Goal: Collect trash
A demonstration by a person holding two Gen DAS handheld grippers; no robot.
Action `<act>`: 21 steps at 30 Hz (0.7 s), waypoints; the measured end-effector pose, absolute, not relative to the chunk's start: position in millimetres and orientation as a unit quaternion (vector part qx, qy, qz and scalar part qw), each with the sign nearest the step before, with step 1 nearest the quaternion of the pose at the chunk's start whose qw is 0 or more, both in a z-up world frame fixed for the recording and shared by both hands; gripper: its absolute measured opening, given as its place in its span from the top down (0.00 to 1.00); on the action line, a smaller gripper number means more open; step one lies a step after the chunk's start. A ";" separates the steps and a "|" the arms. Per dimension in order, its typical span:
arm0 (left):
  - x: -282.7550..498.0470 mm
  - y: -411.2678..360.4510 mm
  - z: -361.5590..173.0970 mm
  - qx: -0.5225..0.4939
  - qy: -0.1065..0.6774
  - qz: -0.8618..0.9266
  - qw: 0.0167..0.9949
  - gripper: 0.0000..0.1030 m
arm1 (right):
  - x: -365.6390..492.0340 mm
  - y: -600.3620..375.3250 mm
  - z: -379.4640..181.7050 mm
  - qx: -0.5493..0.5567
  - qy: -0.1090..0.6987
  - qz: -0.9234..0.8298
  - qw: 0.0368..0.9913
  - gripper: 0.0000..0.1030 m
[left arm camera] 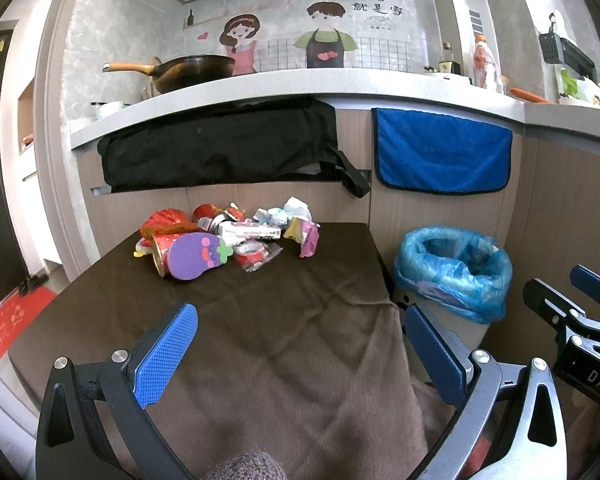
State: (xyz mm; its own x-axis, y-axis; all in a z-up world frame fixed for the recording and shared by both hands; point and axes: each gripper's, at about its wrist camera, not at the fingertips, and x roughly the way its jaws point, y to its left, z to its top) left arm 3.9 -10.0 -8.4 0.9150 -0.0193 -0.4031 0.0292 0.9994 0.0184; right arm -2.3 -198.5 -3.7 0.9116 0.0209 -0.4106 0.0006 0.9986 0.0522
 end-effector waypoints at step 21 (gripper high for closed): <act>3.6 -10.3 -8.1 0.012 0.207 -0.012 0.978 0.01 | -0.6 -200.2 -6.4 0.028 0.215 0.004 0.976 0.19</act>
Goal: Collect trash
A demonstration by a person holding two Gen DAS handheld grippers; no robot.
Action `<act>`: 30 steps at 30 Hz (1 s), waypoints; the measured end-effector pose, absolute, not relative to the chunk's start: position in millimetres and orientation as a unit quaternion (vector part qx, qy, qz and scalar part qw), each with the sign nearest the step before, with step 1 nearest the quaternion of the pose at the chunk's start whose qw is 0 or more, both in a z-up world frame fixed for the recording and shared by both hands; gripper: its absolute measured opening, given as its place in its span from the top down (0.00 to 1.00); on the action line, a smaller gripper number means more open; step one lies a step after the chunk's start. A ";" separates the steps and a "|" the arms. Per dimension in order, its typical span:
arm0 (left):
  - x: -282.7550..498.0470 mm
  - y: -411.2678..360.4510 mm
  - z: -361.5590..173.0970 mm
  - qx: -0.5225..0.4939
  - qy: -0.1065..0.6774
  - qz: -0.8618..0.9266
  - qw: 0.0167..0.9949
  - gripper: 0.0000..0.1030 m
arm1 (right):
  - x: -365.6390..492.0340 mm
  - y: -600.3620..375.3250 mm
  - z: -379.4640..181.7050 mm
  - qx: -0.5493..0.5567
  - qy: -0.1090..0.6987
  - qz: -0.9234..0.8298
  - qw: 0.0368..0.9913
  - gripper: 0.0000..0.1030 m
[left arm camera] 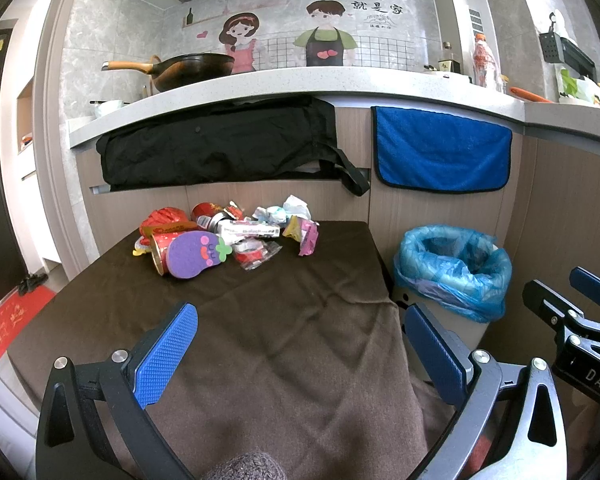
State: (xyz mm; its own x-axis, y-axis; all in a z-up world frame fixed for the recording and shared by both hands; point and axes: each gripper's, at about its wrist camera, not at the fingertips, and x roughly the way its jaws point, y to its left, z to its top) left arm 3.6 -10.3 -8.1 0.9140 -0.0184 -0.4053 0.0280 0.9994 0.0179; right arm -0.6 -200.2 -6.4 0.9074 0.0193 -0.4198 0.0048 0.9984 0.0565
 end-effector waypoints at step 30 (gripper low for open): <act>122.1 49.4 -12.4 -0.022 0.290 0.007 0.957 0.01 | 127.7 -168.7 14.4 -0.008 0.228 0.057 0.972 0.19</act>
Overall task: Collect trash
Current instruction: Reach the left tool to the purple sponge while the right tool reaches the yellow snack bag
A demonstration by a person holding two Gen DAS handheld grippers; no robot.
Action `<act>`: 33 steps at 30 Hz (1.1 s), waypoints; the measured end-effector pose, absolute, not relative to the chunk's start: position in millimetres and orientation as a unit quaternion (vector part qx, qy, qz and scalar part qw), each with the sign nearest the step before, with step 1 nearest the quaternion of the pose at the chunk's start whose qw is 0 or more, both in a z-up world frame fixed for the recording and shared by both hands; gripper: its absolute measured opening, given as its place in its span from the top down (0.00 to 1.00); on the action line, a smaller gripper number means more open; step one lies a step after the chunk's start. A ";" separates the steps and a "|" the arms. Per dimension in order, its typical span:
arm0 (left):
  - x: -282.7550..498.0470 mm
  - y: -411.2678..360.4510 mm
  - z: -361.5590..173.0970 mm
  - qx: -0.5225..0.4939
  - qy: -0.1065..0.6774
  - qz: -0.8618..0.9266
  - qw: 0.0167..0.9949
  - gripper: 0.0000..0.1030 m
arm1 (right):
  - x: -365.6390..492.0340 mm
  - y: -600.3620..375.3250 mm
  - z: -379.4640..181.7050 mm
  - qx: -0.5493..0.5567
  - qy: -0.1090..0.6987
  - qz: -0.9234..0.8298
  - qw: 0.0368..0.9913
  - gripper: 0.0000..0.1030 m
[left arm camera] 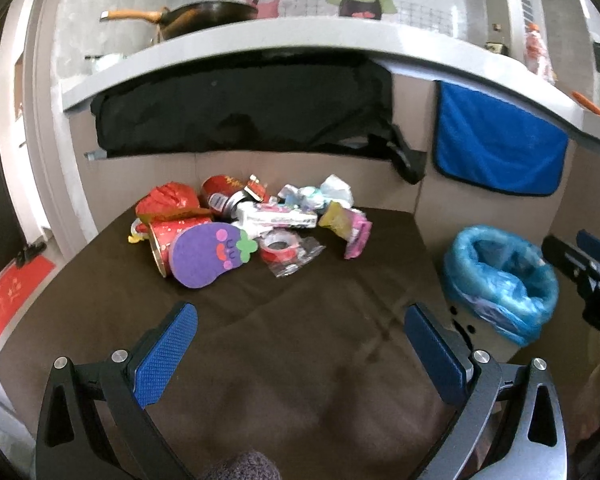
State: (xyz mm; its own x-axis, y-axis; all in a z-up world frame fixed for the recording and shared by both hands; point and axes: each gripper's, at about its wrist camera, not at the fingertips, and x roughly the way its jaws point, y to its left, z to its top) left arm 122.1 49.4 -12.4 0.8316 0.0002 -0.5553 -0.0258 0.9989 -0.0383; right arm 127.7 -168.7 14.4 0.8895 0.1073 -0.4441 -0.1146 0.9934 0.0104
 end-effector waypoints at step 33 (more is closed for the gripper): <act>250.4 192.1 -60.1 -0.132 0.326 -0.043 0.935 0.13 | 240.5 -109.0 -46.7 -0.039 0.296 0.100 0.949 0.19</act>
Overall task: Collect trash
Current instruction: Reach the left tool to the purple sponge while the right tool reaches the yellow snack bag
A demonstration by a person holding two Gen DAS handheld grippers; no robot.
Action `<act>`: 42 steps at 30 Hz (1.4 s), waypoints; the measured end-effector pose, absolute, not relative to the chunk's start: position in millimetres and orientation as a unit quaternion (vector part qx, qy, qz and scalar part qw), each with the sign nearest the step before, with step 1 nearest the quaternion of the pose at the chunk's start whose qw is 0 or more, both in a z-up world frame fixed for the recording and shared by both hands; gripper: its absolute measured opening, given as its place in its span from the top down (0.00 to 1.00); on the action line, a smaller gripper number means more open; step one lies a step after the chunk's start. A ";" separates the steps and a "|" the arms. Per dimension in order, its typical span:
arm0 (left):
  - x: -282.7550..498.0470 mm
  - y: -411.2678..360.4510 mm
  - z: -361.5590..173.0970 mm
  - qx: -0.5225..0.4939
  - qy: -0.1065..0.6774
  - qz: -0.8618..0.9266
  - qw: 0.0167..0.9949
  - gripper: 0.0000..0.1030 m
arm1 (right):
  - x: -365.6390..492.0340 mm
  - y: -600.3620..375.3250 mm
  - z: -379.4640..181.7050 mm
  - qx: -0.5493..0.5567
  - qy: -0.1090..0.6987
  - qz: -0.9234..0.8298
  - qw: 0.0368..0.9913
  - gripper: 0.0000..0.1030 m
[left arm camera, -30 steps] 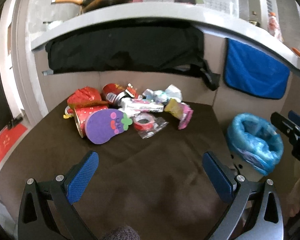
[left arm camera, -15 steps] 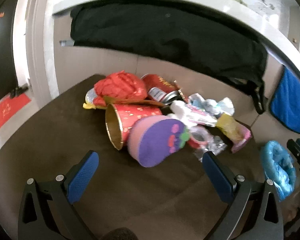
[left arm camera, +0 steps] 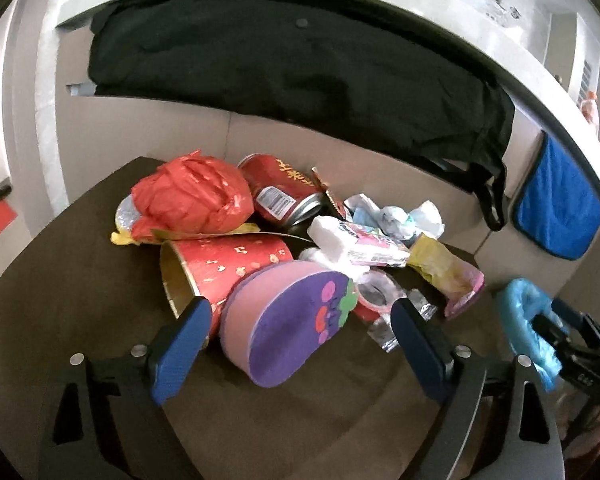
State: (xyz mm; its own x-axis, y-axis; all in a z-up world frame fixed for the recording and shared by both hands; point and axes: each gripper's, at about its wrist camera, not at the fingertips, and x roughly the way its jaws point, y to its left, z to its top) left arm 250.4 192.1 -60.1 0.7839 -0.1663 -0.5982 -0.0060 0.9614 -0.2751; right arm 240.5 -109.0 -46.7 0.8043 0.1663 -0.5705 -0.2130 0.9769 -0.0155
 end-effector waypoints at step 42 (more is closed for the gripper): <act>236.1 186.4 -65.0 -0.109 0.354 -0.082 0.925 0.37 | 216.1 -112.0 -49.2 -0.059 0.302 0.101 0.946 0.19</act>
State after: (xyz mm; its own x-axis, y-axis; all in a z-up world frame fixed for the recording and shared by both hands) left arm 236.2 186.4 -65.0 0.7354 -0.2295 -0.6376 0.0744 0.9625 -0.2607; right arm 216.1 -112.0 -49.2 0.7968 0.1557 -0.5838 -0.2272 0.9725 -0.0508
